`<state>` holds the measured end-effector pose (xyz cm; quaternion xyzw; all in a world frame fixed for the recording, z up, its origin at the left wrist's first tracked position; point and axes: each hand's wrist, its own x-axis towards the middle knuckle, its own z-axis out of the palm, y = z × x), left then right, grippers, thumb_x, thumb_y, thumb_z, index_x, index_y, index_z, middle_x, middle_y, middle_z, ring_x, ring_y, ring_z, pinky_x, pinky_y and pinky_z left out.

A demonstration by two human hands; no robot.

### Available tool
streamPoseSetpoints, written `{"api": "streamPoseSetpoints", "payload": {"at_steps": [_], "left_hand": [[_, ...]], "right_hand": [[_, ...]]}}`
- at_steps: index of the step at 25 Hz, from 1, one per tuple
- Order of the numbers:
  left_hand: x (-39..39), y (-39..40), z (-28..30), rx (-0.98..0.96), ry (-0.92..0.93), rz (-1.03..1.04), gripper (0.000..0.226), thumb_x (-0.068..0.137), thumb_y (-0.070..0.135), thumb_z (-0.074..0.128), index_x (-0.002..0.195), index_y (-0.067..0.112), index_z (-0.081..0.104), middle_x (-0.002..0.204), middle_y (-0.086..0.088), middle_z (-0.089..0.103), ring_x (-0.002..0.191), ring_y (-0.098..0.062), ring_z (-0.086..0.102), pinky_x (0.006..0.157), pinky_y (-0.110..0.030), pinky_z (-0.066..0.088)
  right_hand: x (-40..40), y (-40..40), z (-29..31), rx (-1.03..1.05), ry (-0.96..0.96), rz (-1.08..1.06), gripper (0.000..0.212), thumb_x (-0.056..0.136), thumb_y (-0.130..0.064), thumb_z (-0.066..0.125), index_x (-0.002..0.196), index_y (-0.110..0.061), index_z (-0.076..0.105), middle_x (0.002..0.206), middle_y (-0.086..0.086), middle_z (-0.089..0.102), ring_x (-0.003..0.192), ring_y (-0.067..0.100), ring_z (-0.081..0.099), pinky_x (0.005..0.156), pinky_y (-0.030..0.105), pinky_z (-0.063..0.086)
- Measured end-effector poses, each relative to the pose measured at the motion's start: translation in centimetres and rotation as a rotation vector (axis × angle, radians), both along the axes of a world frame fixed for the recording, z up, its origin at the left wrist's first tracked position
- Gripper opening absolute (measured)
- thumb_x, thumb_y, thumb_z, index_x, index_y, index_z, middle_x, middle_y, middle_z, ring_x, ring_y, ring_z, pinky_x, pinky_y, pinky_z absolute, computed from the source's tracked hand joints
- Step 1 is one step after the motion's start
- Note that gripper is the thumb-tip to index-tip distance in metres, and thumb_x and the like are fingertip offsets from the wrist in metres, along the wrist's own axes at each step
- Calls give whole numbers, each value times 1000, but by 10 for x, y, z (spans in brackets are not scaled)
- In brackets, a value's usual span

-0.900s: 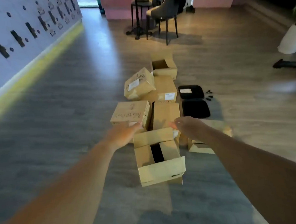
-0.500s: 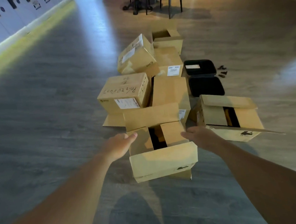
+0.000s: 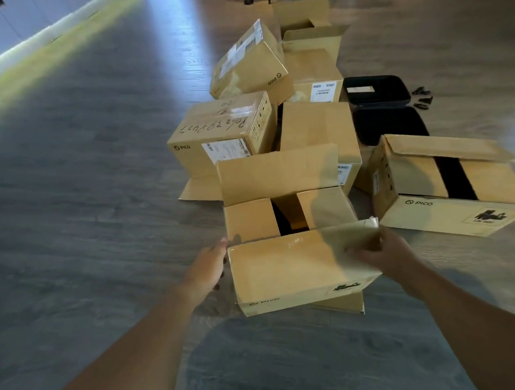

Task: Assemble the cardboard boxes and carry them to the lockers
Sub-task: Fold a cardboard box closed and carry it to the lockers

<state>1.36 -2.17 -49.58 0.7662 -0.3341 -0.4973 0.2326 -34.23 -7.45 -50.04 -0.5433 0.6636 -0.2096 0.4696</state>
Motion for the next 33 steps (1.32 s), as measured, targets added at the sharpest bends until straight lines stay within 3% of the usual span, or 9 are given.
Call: {"api": "streamPoseSetpoints", "payload": {"at_steps": [2, 5, 9, 12, 14, 18, 23, 27, 33], "left_hand": [[0, 4, -8, -28, 152, 54, 48, 100, 62, 33, 109, 34, 71, 118, 2, 69, 114, -24, 60, 105, -54, 43], [-1, 2, -14, -61, 232, 73, 43, 103, 55, 36, 96, 31, 71, 99, 14, 69, 101, -10, 60, 100, -39, 38], [13, 1, -6, -133, 213, 132, 71, 84, 81, 43, 121, 24, 65, 117, 5, 69, 108, -15, 61, 93, -39, 43], [43, 12, 8, -202, 209, 210, 47, 103, 56, 33, 101, 26, 69, 94, 11, 72, 92, -9, 64, 74, -29, 44], [65, 26, 25, -235, 207, 274, 48, 103, 56, 28, 98, 29, 67, 94, 12, 69, 95, -10, 63, 76, -31, 45], [116, 53, 30, -251, 183, 454, 54, 102, 62, 26, 95, 30, 69, 97, 9, 71, 99, -12, 61, 102, -42, 43], [158, 81, 16, -252, 201, 616, 59, 100, 63, 35, 85, 29, 80, 87, 6, 78, 104, -24, 67, 98, -42, 48], [163, 87, 9, -241, 309, 683, 56, 102, 52, 39, 75, 26, 81, 86, 2, 78, 97, -24, 68, 91, -41, 50], [177, 78, 26, -243, 201, 695, 36, 93, 40, 46, 90, 19, 75, 96, -8, 71, 94, -30, 65, 84, -42, 52]], "right_hand": [[-1, 7, -8, 35, -38, 28, 57, 75, -19, 89, 123, -21, 59, 108, 2, 70, 97, 19, 66, 70, 28, 52], [1, 4, -9, 37, -121, 44, 53, 74, -13, 89, 119, -21, 63, 106, 3, 72, 97, 21, 69, 66, 28, 57], [17, -2, -9, 21, -138, 90, 51, 74, -15, 90, 119, -20, 66, 109, 4, 72, 100, 22, 69, 81, 40, 62], [47, -5, -11, -18, -125, 156, 54, 74, -20, 91, 121, -19, 65, 109, 2, 71, 101, 21, 68, 85, 42, 61], [82, -8, -8, -51, -145, 189, 51, 74, -22, 91, 119, -22, 67, 108, -2, 71, 101, 18, 67, 86, 38, 59], [156, -8, -5, -71, -179, 311, 48, 76, -31, 89, 116, -23, 64, 108, -6, 71, 101, 13, 66, 88, 33, 55], [212, 9, -20, -82, -167, 408, 40, 77, -35, 87, 109, -33, 64, 105, -7, 73, 96, 10, 69, 86, 39, 60], [225, 8, -28, -99, -83, 392, 43, 75, -40, 87, 107, -22, 64, 99, 0, 71, 92, 18, 69, 82, 47, 60], [239, 6, -23, -158, 16, 343, 40, 77, -43, 85, 102, -22, 60, 94, -2, 68, 87, 17, 65, 74, 43, 57]]}}
